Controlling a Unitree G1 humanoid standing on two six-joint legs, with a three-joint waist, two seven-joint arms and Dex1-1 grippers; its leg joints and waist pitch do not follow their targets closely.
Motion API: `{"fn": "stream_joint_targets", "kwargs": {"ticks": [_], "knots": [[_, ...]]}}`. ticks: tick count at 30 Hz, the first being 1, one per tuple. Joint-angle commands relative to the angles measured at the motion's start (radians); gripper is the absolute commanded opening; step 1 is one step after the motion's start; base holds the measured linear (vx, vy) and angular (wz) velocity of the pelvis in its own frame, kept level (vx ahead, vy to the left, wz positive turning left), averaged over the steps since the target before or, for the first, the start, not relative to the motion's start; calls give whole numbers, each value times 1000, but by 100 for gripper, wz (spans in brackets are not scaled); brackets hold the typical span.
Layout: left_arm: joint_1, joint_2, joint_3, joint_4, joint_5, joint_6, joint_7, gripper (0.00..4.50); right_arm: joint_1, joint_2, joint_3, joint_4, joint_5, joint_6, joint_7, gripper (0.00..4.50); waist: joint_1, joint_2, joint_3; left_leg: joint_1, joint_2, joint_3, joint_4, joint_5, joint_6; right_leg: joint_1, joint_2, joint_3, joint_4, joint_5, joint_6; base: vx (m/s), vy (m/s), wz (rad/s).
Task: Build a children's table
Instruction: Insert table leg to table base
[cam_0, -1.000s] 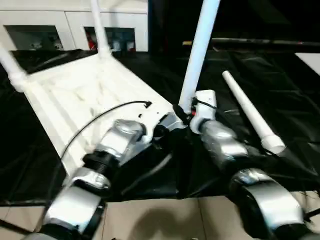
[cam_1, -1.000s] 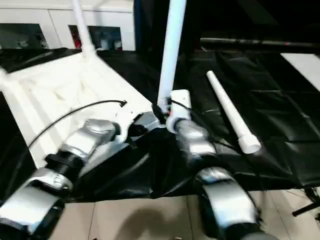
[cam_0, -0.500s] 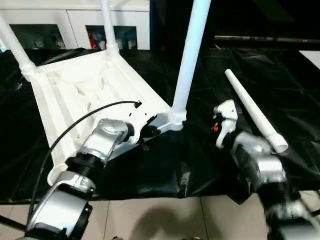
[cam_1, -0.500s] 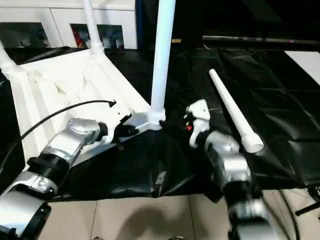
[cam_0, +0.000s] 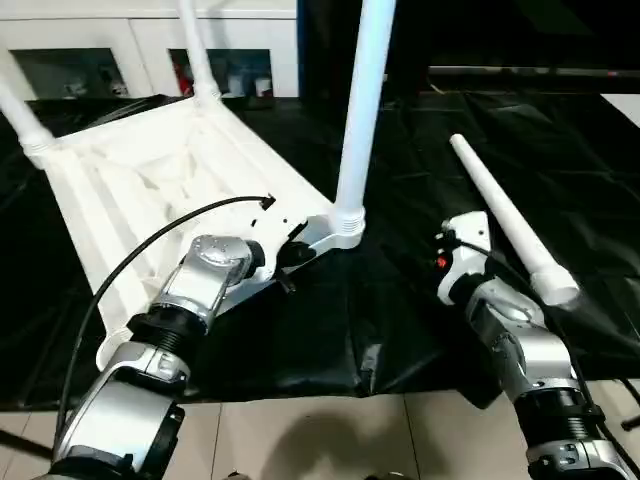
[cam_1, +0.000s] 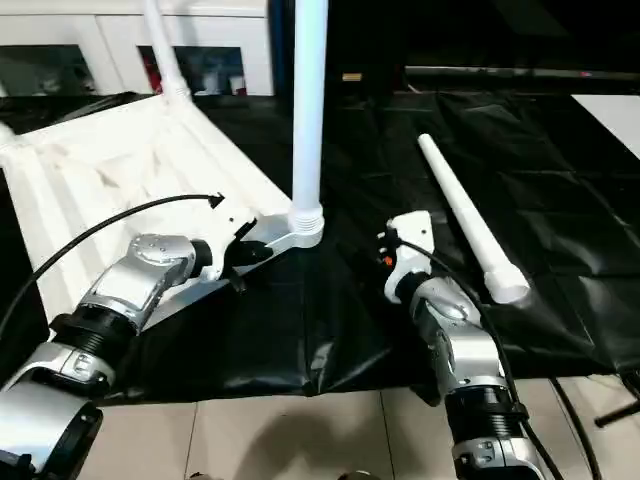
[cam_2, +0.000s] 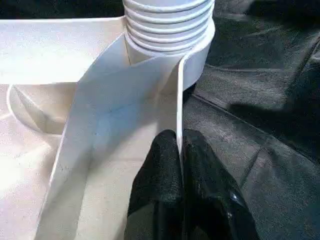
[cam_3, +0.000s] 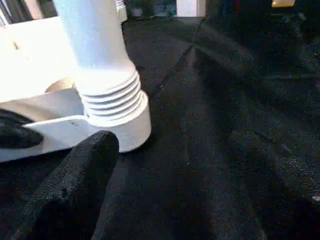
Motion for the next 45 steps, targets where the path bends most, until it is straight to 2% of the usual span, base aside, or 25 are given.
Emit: {"fn": "stream_joint_targets", "kwargs": {"ticks": [1, 6, 8, 9, 10, 11, 12, 13, 14, 15, 16, 18, 19, 20, 21, 22, 23, 24, 25, 26, 28, 30, 32, 36, 45], "knots": [[12, 6, 57, -29, -52, -43, 21, 0, 4, 2, -2, -34, -15, 23, -12, 393, 12, -14, -63, -38, -2, -2, -58, -259, 201, 132, -89, 7, -102, -519, -143, 25, 14, 42], [11, 5, 58, -26, -50, -44, 18, 0, 1, -6, 6, -39, -22, 27, -9, 393, 1, 5, -69, -51, -10, -16, -54, -159, 226, 187, -70, -45, -116, -430, -122, 74, 11, 44], [12, 7, 58, -26, -48, -41, 19, 0, 2, -10, 15, -45, -26, 31, -9, 393, -19, 14, -76, -11, -25, -43, -56, -23, 329, 189, -24, -58, -94, -254, -147, 166, 35, 52], [12, 7, 59, -27, -46, -41, 19, 0, 3, -12, 17, -47, -27, 33, -10, 393, -40, 20, -86, 49, -27, -83, -54, 109, 441, 165, 15, -56, -59, -159, -151, 201, 36, 55], [12, 7, 60, -26, -45, -41, 18, 0, 3, -13, 18, -48, -26, 34, -9, 393, -59, 20, -85, 78, -25, -117, -56, 178, 521, 144, 35, -54, -34, -144, -141, 228, -6, 56], [12, 7, 60, -26, -45, -41, 18, 0, 3, -14, 18, -48, -26, 34, -9, 393, -93, 32, -94, 198, 14, -219, -47, 315, 687, 30, 55, -28, 50, -212, -90, 212, -96, 45], [13, 7, 60, -26, -43, -43, 17, 0, 3, -15, 19, -49, -26, 35, -8, 393, -112, 25, -99, 232, 52, -274, -55, 409, 752, -15, 40, 10, 90, -254, -47, 212, -96, 45], [13, 7, 58, -27, -42, -45, 14, 0, 4, -17, 18, -51, -28, 28, -3, 393, -108, 13, -96, 253, 90, -301, -49, 564, 755, -76, -6, 92, 123, -249, 10, 151, -181, 22], [14, 8, 57, -28, -42, -52, 11, 0, 3, -16, 10, -51, -21, 34, -1, 393, -114, -26, -96, 216, 54, -304, -48, 536, 618, -72, -55, 192, 104, -132, 52, 29, -205, 13], [16, 9, 55, -30, -41, -66, 6, 0, 1, -10, -7, -49, -1, 56, 1, 393, -74, -98, -90, 83, -111, -157, 24, 242, 353, 70, -61, 267, 1, 107, 86, 29, -205, 13], [17, 9, 53, -32, -42, -64, 2, 0, 0, -12, -8, -48, 0, 58, 5, 393, -5, -84, -98, -50, -164, -63, 128, -19, 266, 201, -95, 315, 0, 550, 84, 59, -130, 39], [22, 10, 54, -43, -56, -62, -23, 0, 3, -21, 0, -54, -3, 57, 17, 393, -1, -100, -103, -88, -141, -33, 106, 59, 154, 219, -43, 253, 83, 1199, 90, 121, -33, 28], [25, 8, 60, -48, -67, -69, -32, 0, 5, -25, 4, -59, -3, 57, 24, 393, 29, -69, -97, -73, -127, -2, 50, 184, 148, 185, 11, 198, 120, 1605, 130, 0, 0, 0], [29, 7, 66, -52, -73, -76, -38, 0, 6, -28, 8, -63, 0, 57, 27, 393, 26, -40, -99, -69, -107, -6, 23, 262, 176, 170, 16, 177, 130, 1546, 135, -108, 90, -4], [33, 11, 66, -56, -77, -79, -55, 0, 7, -34, 15, -68, 1, 57, 37, 393, 12, 18, -109, -20, -13, -52, 24, 420, 276, 102, -3, 133, 138, 1212, 137, -108, 90, -4], [35, 13, 67, -57, -77, -80, -65, 0, 8, -36, 18, -71, 2, 57, 43, 393, -48, 29, -104, 86, 180, -195, 21, 661, 546, -31, -69, 160, 182, 474, 114, -93, 28, -15], [40, 19, 61, -62, -76, -87, -85, 0, 8, -41, 22, -74, 1, 59, 53, 393, -57, 18, -112, 139, 208, -238, 36, 829, 600, -75, -102, 204, 161, 219, 95, -75, 39, -12], [48, 27, 51, -70, -74, -98, -115, 0, 10, -48, 27, -78, -2, 62, 72, 393, -54, -8, -98, 94, 125, -203, 44, 841, 506, -69, -113, 253, 104, 169, 80, -75, 39, -12], [53, 31, 43, -75, -72, -107, -136, 0, 10, -52, 29, -81, -5, 64, 86, 393, -20, -53, -87, -16, -16, -108, 50, 472, 349, 14, -99, 247, 34, 276, 111, -128, 161, -5], [55, 33, 40, -78, -72, -111, -143, 0, 11, -53, 30, -82, -6, 64, 91, 393, -2, -48, -71, -40, -46, -72, 41, 278, 287, 31, -104, 222, 2, 223, 108, -145, 149, -7], [75, 56, 11, -110, -72, -156, -224, 0, 13, -71, 41, -94, -4, 63, 130, 393, 23, -27, -68, -19, -13, -43, -23, -66, 105, 67, -76, 162, -15, -124, -60, -125, 105, -12], [84, 66, 0, -128, -75, -163, -260, 0, 14, -84, 47, -100, -4, 57, 151, 393, 6, -7, -63, 6, 15, -34, -63, -226, 73, 45, -41, 135, -13, -208, -186, -78, 34, -15], [94, 89, -22, -152, -80, -176, -326, 0, 19, -114, 42, -118, 37, 77, 221, 413, 3, -6, -63, 17, 29, -18, -70, -337, 51, 37, -48, 135, -22, -212, -235, -74, 22, 1], [104, 109, -32, -173, -96, -183, -388, 0, 35, -156, 57, -154, 72, 96, 311, 440, 36, -19, -63, 17, 35, 32, -62, -294, 53, 30, -69, 150, -38, -259, -227, -34, 5, 5], [125, 129, -45, -221, -113, -175, -481, 0, 76, -252, 143, -211, 40, 90, 481, 446, 67, -25, -71, 11, 39, 53, -59, -215, 68, 19, -62, 147, -26, -180, -205, 0, 0, 0]]}}
